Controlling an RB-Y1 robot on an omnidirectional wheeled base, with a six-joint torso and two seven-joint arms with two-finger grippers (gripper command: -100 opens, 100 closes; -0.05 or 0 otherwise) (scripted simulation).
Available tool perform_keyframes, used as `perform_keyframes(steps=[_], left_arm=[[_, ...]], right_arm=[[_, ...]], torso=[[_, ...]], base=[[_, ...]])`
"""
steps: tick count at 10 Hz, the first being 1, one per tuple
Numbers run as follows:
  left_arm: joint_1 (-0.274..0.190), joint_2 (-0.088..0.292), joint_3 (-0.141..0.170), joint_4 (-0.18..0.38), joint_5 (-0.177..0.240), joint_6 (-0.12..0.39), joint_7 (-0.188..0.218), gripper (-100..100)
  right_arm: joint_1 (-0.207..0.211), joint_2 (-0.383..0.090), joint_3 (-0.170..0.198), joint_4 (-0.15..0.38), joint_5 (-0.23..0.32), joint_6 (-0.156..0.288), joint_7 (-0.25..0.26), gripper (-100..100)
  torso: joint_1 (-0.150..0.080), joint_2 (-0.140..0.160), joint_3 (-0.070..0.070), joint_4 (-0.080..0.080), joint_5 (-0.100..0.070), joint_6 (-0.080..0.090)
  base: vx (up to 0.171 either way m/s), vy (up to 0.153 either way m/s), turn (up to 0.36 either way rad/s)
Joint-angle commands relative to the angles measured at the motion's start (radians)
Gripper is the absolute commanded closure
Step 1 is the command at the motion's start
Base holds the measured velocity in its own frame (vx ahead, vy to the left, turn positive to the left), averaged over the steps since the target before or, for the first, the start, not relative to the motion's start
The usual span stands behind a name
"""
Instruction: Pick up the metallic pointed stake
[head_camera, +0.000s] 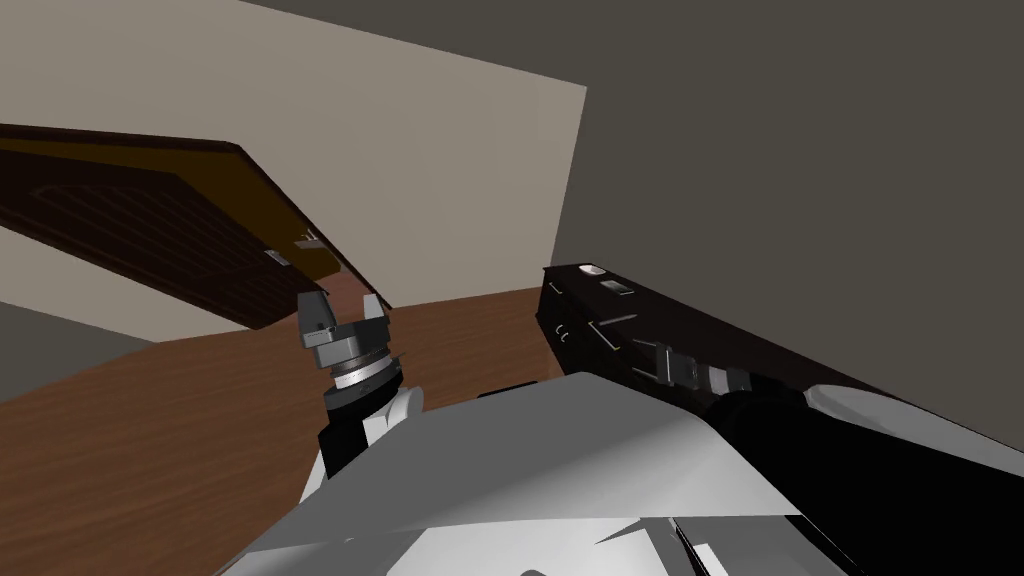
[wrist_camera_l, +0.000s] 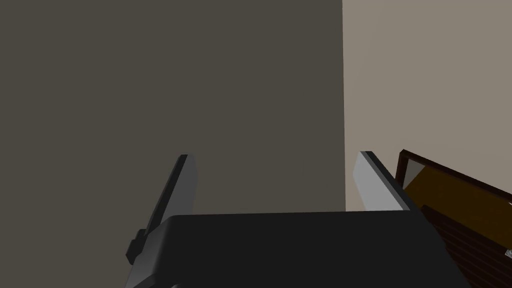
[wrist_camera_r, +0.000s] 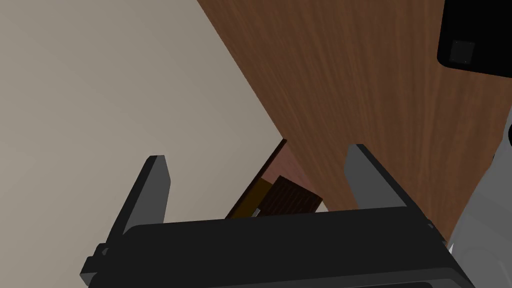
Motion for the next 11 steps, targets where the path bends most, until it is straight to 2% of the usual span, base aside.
perform_keyframes(steps=[1, 2, 4, 5, 6, 7, 8, 9, 11], left_arm=[[0.0, 0.0, 0.0, 0.0, 0.0, 0.0, 0.0, 0], [0.0, 0.0, 0.0, 0.0, 0.0, 0.0, 0.0, 0], [0.0, 0.0, 0.0, 0.0, 0.0, 0.0, 0.0, 0], [0.0, 0.0, 0.0, 0.0, 0.0, 0.0, 0.0, 0], [0.0, 0.0, 0.0, 0.0, 0.0, 0.0, 0.0, 0], [0.0, 0.0, 0.0, 0.0, 0.0, 0.0, 0.0, 0], [0.0, 0.0, 0.0, 0.0, 0.0, 0.0, 0.0, 0], [0.0, 0.0, 0.0, 0.0, 0.0, 0.0, 0.0, 0], [0.0, 0.0, 0.0, 0.0, 0.0, 0.0, 0.0, 0]], right_arm=[[0.02, -0.031, -0.018, 0.05, 0.05, -0.017, 0.041, -100], [0.02, -0.031, -0.018, 0.051, 0.065, -0.017, 0.041, -100], [0.053, -0.082, -0.054, 0.13, 0.136, -0.061, 0.111, -100], [0.053, -0.082, -0.054, 0.147, 0.157, -0.061, 0.111, -100], [0.068, -0.103, -0.068, 0.191, 0.19, -0.081, 0.144, -100], [0.068, -0.103, -0.068, 0.194, 0.2, -0.081, 0.144, -100], [0.08, -0.121, -0.078, 0.239, 0.238, -0.099, 0.174, -100], [0.08, -0.121, -0.078, 0.242, 0.243, -0.099, 0.174, -100], [0.101, -0.147, -0.091, 0.328, 0.311, -0.133, 0.229, -100]], torso=[[0.0, 0.0, 0.0, 0.0, 0.0, 0.0], [0.0, 0.0, 0.0, 0.0, 0.0, -0.001], [0.0, -0.001, 0.0, 0.0, 0.0, 0.0], [-0.001, -0.005, -0.003, -0.001, 0.0, -0.001], [-0.002, -0.004, -0.002, -0.001, -0.001, 0.0], [-0.002, -0.004, -0.002, -0.001, 0.0, 0.0], [0.0, -0.002, -0.001, -0.001, 0.0, 0.0], [0.0, -0.003, -0.002, -0.001, 0.0, 0.0], [-0.002, -0.003, -0.002, -0.001, -0.001, 0.0]], base=[[0.091, 0.009, 0.239], [0.081, -0.006, 0.101], [0.145, -0.005, 0.233], [0.144, -0.04, 0.134], [0.141, -0.025, 0.15], [0.109, -0.009, 0.073], [0.13, -0.013, 0.142], [0.119, -0.033, 0.079], [0.174, -0.055, 0.144]])
